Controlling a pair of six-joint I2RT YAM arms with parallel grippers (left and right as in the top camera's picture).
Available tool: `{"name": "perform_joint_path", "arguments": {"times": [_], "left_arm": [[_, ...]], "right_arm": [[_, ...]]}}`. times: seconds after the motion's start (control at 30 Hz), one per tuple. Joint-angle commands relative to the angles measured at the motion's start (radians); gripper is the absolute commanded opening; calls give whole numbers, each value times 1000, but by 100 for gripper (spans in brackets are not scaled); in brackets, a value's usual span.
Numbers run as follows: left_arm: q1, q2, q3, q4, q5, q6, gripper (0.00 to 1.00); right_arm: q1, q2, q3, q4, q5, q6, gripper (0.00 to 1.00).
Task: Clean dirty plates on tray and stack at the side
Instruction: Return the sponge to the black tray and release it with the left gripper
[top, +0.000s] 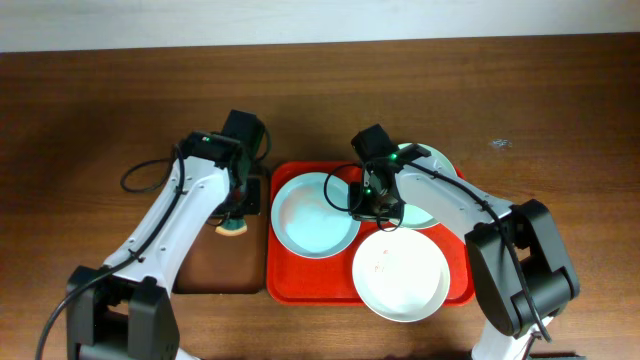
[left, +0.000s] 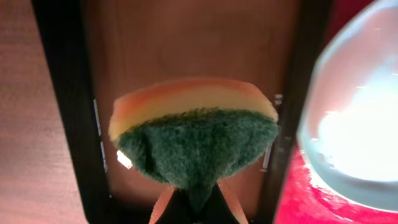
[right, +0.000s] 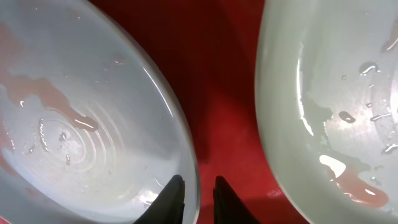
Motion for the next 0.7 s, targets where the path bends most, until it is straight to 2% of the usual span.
{"name": "perform_joint_path", "arguments": {"times": [0.0, 0.1, 0.2, 0.33, 0.37, 0.43, 0.5, 0.57, 0.63, 0.67], "left_arm": [[59, 5, -74, 45, -17, -16, 0], [82, 5, -150, 137, 84, 43, 0], [83, 5, -244, 229, 85, 56, 0], [104, 5, -284, 257, 96, 56, 0], [111, 5, -284, 261, 144, 72, 7], [117, 3, -278, 263, 158, 74, 41], [117, -8, -237, 224, 158, 74, 50], [118, -59, -136, 167, 158, 74, 52], [134, -118, -72, 154, 163, 47, 65], [165, -181, -42, 154, 166, 18, 80]], "right_arm": [[2, 14, 16, -1, -1, -6, 23], [2, 14, 16, 0, -1, -6, 23], [2, 14, 16, 0, -1, -6, 23], [2, 14, 16, 0, -1, -6, 24], [2, 14, 16, 0, -1, -6, 24], [2, 14, 16, 0, -1, -6, 24], [2, 14, 16, 3, -1, -6, 29], [2, 14, 16, 3, -1, -6, 32], [2, 14, 16, 4, -1, -6, 32], [2, 14, 16, 4, -1, -6, 33]]}}
